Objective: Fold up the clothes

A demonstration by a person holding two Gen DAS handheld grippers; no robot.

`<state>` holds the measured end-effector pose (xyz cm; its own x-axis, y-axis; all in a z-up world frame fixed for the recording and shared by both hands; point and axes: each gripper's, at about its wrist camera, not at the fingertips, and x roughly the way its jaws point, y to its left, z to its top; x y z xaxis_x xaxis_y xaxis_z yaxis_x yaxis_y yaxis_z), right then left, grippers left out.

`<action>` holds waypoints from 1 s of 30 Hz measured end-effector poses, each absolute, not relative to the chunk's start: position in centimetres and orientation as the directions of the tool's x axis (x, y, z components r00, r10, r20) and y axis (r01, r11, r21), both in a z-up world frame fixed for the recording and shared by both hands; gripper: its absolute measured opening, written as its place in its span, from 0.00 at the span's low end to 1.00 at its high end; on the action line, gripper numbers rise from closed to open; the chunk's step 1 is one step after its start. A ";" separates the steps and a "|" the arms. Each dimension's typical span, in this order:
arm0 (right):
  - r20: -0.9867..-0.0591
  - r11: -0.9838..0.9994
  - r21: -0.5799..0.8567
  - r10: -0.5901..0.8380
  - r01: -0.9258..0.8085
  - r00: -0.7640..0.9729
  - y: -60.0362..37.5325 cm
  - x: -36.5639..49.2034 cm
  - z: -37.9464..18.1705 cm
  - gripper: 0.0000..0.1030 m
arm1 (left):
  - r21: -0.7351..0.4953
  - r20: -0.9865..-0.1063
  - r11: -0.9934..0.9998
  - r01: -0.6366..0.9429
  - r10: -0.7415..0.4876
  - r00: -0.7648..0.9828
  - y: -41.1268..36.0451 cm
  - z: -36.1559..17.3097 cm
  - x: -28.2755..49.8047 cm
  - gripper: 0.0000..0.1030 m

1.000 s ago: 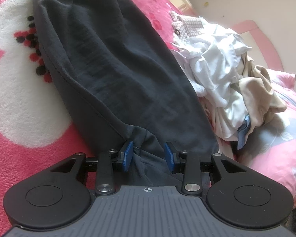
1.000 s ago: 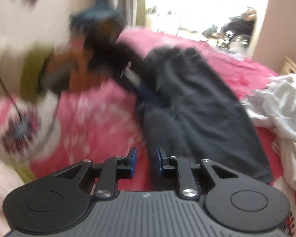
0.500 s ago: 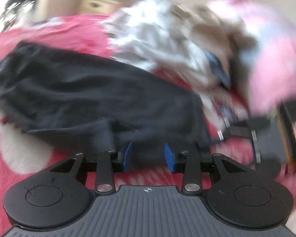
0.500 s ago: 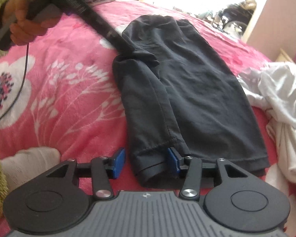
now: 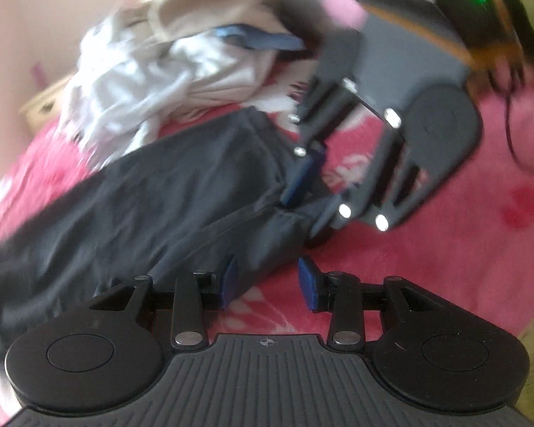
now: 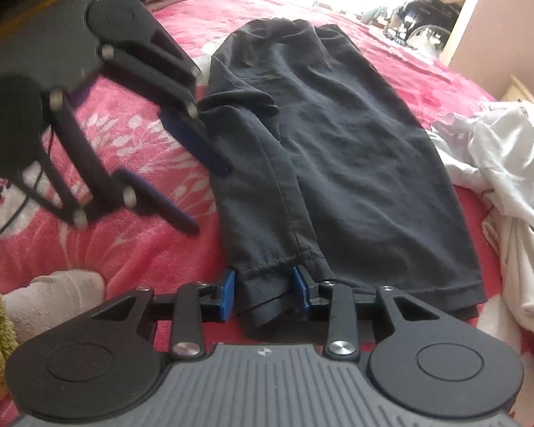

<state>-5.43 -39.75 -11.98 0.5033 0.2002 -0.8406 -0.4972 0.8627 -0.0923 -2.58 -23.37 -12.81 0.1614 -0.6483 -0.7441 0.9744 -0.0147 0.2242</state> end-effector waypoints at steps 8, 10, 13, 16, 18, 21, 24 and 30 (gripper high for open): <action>-0.848 0.866 0.070 0.314 -0.495 0.428 -42.1 -3.4 -11.1 0.35 | 0.384 -0.740 -0.121 0.915 -0.633 0.227 -25.6 -14.9 -4.1 0.36; -0.833 0.875 0.142 0.359 -0.464 0.421 -43.1 -2.8 -10.8 0.35 | 0.403 -0.736 -0.123 0.907 -0.632 0.242 -26.0 -15.3 -4.2 0.36; -0.798 0.881 0.302 0.443 -0.365 0.409 -45.2 -2.2 -10.5 0.35 | 0.390 -0.738 -0.112 0.914 -0.631 0.237 -26.4 -15.3 -4.0 0.29; -0.738 0.872 0.450 0.483 -0.191 0.471 -48.5 -2.7 -9.8 0.43 | 0.353 -0.746 -0.092 0.931 -0.628 0.221 -26.5 -15.2 -3.7 0.24; -0.697 0.851 0.524 0.455 -0.040 0.554 -51.4 -3.3 -9.3 0.59 | 0.340 -0.746 -0.078 0.937 -0.630 0.218 -26.5 -15.2 -3.6 0.22; -0.690 0.757 0.614 0.377 0.224 0.618 -55.7 -4.0 -10.1 0.61 | 0.336 -0.739 -0.063 0.940 -0.635 0.222 -26.4 -15.3 -3.7 0.20; -0.721 0.629 0.648 0.326 0.429 0.611 -58.9 -4.5 -12.3 0.61 | 0.345 -0.736 -0.060 0.937 -0.637 0.230 -26.4 -15.4 -3.8 0.20; -0.715 0.494 0.689 0.346 0.530 0.607 -59.9 -4.0 -15.6 0.62 | 0.330 -0.733 -0.048 0.943 -0.642 0.224 -26.5 -15.3 -3.6 0.20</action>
<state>-3.98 -59.91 -15.59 0.6073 0.3456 -0.7154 0.5302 0.4944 0.6889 -3.57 -26.46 -15.32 0.2241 -0.6425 -0.7328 0.9428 -0.0475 0.3299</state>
